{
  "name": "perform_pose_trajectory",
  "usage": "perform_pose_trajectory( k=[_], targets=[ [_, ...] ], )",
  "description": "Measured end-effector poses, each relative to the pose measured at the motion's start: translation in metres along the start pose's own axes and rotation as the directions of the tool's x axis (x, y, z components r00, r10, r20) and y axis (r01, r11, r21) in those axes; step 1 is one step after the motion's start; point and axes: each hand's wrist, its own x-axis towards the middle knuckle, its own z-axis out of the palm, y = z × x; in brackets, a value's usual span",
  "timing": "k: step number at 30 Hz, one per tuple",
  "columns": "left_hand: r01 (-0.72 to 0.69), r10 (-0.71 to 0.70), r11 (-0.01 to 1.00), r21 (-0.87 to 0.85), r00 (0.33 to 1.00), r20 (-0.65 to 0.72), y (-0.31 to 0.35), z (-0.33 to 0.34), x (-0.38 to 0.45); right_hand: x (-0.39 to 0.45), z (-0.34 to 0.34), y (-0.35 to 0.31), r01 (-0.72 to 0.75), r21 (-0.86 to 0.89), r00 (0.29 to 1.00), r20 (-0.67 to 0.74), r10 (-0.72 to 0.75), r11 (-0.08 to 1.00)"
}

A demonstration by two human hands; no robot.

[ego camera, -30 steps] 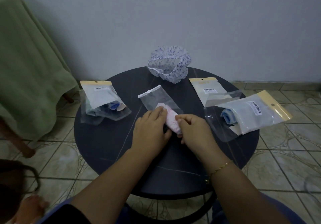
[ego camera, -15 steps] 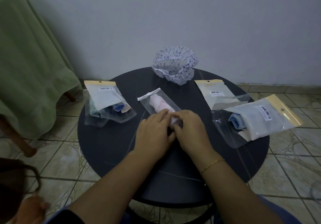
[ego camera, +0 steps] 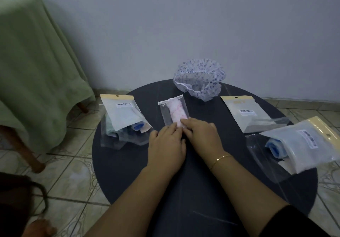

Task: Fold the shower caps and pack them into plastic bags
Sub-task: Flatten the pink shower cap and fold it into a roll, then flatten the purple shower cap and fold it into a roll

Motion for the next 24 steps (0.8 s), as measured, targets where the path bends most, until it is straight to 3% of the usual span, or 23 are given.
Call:
perform_pose_trajectory(
  k=[6, 13, 14, 16, 17, 19, 20, 24],
  targets=[
    [0.191, -0.184, 0.979, 0.077, 0.979, -0.087, -0.011, 0.004, 0.027, 0.047, 0.023, -0.012, 0.009, 0.048, 0.998, 0.064, -0.012, 0.999],
    [0.315, -0.324, 0.937, 0.151, 0.945, 0.040, -0.017, 0.000, 0.057, 0.078, 0.035, -0.026, 0.033, 0.123, 0.987, 0.154, -0.052, 0.992],
    [0.322, -0.333, 0.934, 0.158, 0.942, 0.049, -0.017, 0.000, 0.061, 0.080, 0.036, -0.024, 0.030, 0.087, 0.991, 0.128, -0.041, 0.996],
    [0.324, -0.337, 0.934, 0.152, 0.939, 0.066, -0.018, 0.000, 0.064, 0.080, 0.036, -0.015, 0.047, -0.007, 0.997, -0.055, -0.048, 0.999],
    [0.324, -0.338, 0.934, 0.148, 0.938, 0.081, -0.018, 0.002, 0.065, 0.081, 0.036, -0.010, 0.048, -0.088, 0.984, -0.164, -0.062, 0.995],
    [0.317, -0.333, 0.936, 0.151, 0.938, 0.095, -0.016, 0.005, 0.064, 0.084, 0.032, -0.001, -0.024, -0.264, 0.967, -0.251, -0.044, 0.964],
    [0.316, -0.331, 0.937, 0.147, 0.939, 0.090, -0.015, 0.005, 0.064, 0.085, 0.030, 0.003, -0.078, -0.344, 0.965, -0.263, -0.016, 0.936],
    [0.303, -0.317, 0.943, 0.138, 0.944, 0.093, -0.008, 0.004, 0.063, 0.092, 0.016, 0.012, -0.150, -0.498, 0.989, -0.068, 0.134, 0.854]
  ],
)
